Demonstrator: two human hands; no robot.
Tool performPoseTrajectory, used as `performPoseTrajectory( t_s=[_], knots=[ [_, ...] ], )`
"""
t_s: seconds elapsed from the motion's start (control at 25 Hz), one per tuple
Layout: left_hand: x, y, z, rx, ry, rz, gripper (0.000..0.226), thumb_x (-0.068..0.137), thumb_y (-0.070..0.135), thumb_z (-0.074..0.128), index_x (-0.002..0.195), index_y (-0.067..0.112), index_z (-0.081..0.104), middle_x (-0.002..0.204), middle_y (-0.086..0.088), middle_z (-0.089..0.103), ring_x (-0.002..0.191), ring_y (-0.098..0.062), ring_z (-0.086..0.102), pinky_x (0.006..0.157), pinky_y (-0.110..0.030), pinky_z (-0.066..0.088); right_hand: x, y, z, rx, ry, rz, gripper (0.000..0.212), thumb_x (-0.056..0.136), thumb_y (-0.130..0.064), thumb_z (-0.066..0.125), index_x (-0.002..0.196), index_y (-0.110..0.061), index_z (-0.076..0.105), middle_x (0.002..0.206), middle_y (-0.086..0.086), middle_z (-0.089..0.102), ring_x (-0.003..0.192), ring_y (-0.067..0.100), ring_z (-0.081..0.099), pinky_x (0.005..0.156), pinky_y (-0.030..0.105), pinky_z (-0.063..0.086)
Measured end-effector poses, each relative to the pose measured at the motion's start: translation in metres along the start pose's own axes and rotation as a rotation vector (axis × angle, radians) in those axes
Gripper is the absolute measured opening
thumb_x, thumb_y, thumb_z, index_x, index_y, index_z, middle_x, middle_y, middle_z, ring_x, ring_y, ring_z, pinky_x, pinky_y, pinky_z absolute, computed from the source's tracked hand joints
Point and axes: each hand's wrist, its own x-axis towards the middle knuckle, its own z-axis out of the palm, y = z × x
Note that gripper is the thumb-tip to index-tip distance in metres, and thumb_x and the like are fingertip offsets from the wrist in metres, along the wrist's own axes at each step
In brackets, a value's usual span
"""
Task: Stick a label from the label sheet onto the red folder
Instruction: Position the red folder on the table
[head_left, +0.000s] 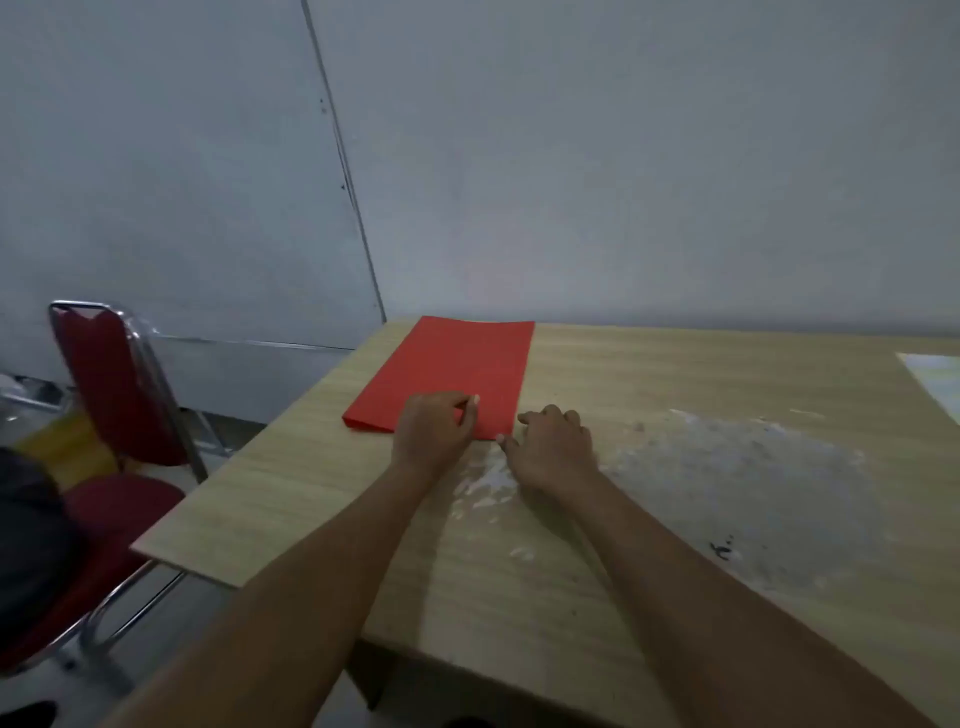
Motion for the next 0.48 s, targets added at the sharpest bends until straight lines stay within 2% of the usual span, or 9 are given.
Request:
performPoseTrajectory(
  t_s=[0.08, 0.16, 0.32, 0.48],
  knots=[
    [0.004, -0.015, -0.007, 0.029, 0.059, -0.028, 0.038, 0.095, 0.038, 0.05, 0.074, 0.015, 0.072, 0.061, 0.0, 0.067, 0.051, -0.019, 0.053, 0.078, -0.039, 0.048, 0.005, -0.005, 0.003, -0.045, 0.032, 0.03, 0.05, 0.093, -0.052, 0.046, 0.124, -0.015, 0.06, 0.126, 0.01, 0.053, 0.121, 0.033, 0.041, 0.099, 0.044, 0.034],
    [0.007, -0.025, -0.013, 0.09, 0.056, -0.111, 0.036, 0.096, 0.039, 0.05, 0.083, 0.017, 0.075, 0.068, 0.002, 0.07, 0.062, -0.018, 0.059, 0.087, -0.038, 0.041, 0.007, -0.002, 0.004, -0.075, 0.048, 0.091, 0.05, 0.093, -0.052, 0.044, 0.119, -0.012, 0.061, 0.126, 0.012, 0.051, 0.12, 0.033, 0.041, 0.099, 0.045, 0.034],
    [0.013, -0.049, -0.017, 0.215, 0.076, -0.237, 0.03, 0.093, 0.036, 0.051, 0.098, 0.019, 0.075, 0.092, -0.001, 0.072, 0.098, -0.024, 0.058, 0.089, -0.042, 0.03, 0.018, -0.007, 0.012, -0.061, 0.02, 0.154, 0.052, 0.093, -0.054, 0.042, 0.117, -0.013, 0.063, 0.129, 0.013, 0.048, 0.122, 0.033, 0.038, 0.101, 0.046, 0.032],
    [0.018, -0.069, -0.01, 0.225, -0.009, -0.363, 0.037, 0.093, 0.04, 0.047, 0.114, 0.018, 0.069, 0.114, -0.001, 0.064, 0.111, -0.026, 0.051, 0.092, -0.048, 0.032, 0.026, -0.012, 0.014, 0.008, 0.029, 0.192, 0.05, 0.092, -0.052, 0.044, 0.113, -0.013, 0.066, 0.127, 0.014, 0.05, 0.123, 0.034, 0.038, 0.102, 0.045, 0.033]
  ],
)
